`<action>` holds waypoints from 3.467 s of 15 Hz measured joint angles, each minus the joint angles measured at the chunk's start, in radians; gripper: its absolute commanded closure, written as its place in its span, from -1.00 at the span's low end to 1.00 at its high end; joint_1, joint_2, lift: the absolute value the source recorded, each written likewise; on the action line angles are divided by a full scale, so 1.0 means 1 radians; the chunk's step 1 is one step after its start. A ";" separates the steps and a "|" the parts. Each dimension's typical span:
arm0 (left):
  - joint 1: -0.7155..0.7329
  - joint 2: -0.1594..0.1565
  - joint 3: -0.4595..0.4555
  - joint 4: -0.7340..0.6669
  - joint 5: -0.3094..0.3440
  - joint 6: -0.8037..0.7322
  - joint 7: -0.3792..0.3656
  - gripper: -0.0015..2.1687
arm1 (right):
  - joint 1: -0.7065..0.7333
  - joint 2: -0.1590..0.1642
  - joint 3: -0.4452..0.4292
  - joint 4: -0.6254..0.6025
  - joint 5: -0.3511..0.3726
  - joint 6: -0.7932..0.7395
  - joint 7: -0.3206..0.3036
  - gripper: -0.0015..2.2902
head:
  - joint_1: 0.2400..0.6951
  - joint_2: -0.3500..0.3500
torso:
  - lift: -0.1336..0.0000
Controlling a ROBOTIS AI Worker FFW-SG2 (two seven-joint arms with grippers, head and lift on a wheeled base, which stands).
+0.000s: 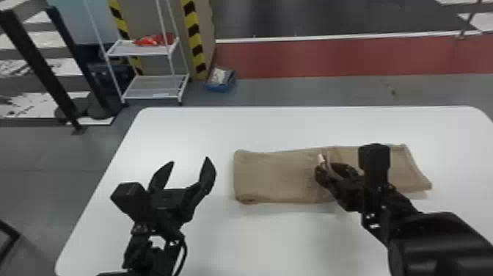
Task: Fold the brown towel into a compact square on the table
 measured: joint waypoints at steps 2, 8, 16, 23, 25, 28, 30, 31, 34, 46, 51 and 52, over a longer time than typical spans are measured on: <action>0.000 0.000 0.000 0.001 0.000 0.000 0.000 -0.97 | -0.003 0.000 0.001 0.000 0.007 0.005 0.000 -0.13 | 1.00 0.30 | -0.48; -0.001 0.000 -0.002 0.004 0.000 0.000 0.000 -0.97 | -0.010 0.001 0.007 0.000 0.014 0.025 0.000 0.13 | 1.00 0.30 | -0.48; -0.001 0.000 0.001 0.004 0.000 0.000 0.000 -0.97 | 0.033 -0.001 -0.011 -0.151 -0.013 0.065 0.008 0.13 | 1.00 0.30 | -0.48; 0.000 0.006 -0.001 0.007 0.008 -0.043 0.001 -0.97 | 0.082 -0.013 -0.156 -0.227 -0.081 0.120 0.021 0.13 | 1.00 0.11 | -0.48; -0.001 0.005 -0.006 0.009 0.002 -0.045 0.003 -0.97 | 0.074 -0.016 -0.171 -0.202 -0.090 0.118 0.034 0.13 | 1.00 0.08 | -0.48; 0.005 0.007 -0.002 0.006 0.002 -0.046 0.003 -0.96 | 0.100 -0.017 -0.248 -0.303 -0.137 0.176 0.050 0.13 | 1.00 0.01 | -0.48; 0.007 0.008 -0.001 0.006 0.005 -0.046 0.001 -0.96 | 0.108 -0.018 -0.284 -0.331 -0.151 0.196 0.049 0.13 | 1.00 -0.05 | -0.48; 0.006 0.009 -0.002 0.009 0.006 -0.046 0.000 -0.96 | 0.100 -0.019 -0.287 -0.306 -0.143 0.194 0.049 0.13 | 1.00 -0.06 | -0.48; 0.002 0.009 -0.009 0.011 0.006 -0.046 0.000 -0.96 | 0.058 -0.023 -0.281 -0.225 -0.134 0.186 0.061 0.13 | 1.00 -0.08 | -0.48; -0.014 0.016 -0.014 0.048 0.017 -0.052 0.001 -0.95 | -0.053 -0.076 -0.430 -0.079 -0.219 0.143 0.152 0.13 | 1.00 -0.29 | -0.48; -0.014 0.016 -0.015 0.055 0.017 -0.055 -0.001 -0.95 | -0.101 -0.126 -0.482 -0.033 -0.263 0.131 0.173 -0.98 | 1.00 -0.39 | -0.48; -0.015 0.016 -0.017 0.058 0.017 -0.057 -0.001 -0.95 | -0.120 -0.140 -0.483 0.027 -0.254 0.127 0.175 -1.00 | 1.00 -0.41 | -0.48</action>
